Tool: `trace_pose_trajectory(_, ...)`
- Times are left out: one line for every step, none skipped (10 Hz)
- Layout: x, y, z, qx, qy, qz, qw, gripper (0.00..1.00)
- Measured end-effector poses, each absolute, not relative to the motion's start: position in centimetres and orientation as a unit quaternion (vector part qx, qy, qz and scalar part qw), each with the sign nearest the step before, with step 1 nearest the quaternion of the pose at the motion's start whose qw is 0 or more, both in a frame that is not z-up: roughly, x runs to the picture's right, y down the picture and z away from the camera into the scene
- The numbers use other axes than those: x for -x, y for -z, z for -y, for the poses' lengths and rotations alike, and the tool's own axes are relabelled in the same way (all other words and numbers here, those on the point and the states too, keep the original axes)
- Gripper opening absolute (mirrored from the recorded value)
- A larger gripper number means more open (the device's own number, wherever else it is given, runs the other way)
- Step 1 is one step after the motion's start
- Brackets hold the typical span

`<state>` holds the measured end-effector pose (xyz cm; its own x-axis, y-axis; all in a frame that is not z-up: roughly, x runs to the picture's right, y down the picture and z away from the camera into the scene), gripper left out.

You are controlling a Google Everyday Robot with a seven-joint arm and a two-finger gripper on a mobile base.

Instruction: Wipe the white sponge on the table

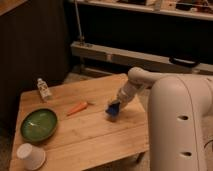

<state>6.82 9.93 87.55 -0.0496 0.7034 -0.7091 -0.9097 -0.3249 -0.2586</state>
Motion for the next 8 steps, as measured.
trace_pose_trajectory(-7.1, -87.4, -10.0, 0.389, -0.705, -0.139, 0.576, 0.00)
trace_pose_trajectory(-7.5, -87.2, -10.1, 0.386, -0.701, -0.145, 0.582, 0.00)
trace_pose_trajectory(-8.0, -87.2, -10.3, 0.384, -0.698, -0.150, 0.585, 0.00)
trace_pose_trajectory(-8.8, -87.1, -10.5, 0.385, -0.697, -0.151, 0.586, 0.00)
trace_pose_trajectory(-10.9, -87.0, -11.3, 0.382, -0.697, -0.152, 0.588, 0.00)
trace_pose_trajectory(-11.3, -87.1, -11.5, 0.378, -0.695, -0.153, 0.592, 0.00)
trace_pose_trajectory(-11.7, -87.8, -11.9, 0.370, -0.692, -0.156, 0.600, 0.00)
trace_pose_trajectory(-12.2, -88.6, -12.4, 0.364, -0.691, -0.162, 0.603, 0.00)
